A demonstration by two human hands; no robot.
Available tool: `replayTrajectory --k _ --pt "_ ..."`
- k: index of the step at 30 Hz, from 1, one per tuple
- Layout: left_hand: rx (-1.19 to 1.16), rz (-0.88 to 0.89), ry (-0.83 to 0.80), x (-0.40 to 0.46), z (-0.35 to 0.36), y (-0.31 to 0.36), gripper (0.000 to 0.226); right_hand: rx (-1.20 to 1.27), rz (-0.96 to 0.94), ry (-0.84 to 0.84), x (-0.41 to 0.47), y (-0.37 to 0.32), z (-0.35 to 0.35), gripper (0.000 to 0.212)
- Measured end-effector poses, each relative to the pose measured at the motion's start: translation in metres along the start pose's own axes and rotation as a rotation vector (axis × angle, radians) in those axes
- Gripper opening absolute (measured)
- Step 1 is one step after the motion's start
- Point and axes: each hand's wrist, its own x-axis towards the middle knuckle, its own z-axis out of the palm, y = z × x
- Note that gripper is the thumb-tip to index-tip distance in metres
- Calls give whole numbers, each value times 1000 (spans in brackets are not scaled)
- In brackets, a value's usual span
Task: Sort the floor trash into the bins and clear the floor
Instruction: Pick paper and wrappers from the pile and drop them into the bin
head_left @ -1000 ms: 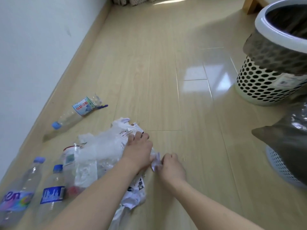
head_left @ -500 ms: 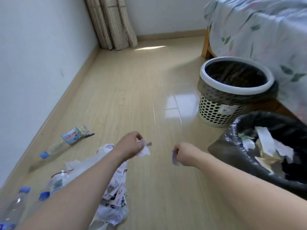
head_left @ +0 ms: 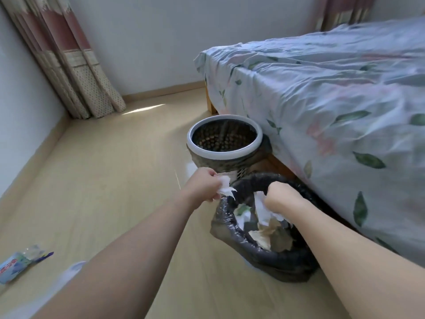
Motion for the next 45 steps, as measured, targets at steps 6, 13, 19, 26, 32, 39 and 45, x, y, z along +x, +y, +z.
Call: replayTrajectory --k 6,13,19,26,32,39,45 --pt "16 -74 -60 30 46 11 19 134 18 45 21 5 -8 32" --pt "223 -276 183 23 -75 -98 25 -14 -396 420 23 -97 33 31" --pt "644 -438 74 -16 -119 -248 30 -1 -728 -180 -5 -191 176 36" --pt "920 -341 -97 -41 -67 -359 27 -104 -624 -277 3 -219 303 28" --pt "804 -354 14 -51 -43 -377 20 -185 -622 -178 -10 -225 333 28" --pt "332 -390 95 -63 -65 -344 22 -15 -446 -430 -28 -213 296 11" --pt "-109 -253 216 -56 -99 -226 17 107 -465 -178 -33 -182 146 10"
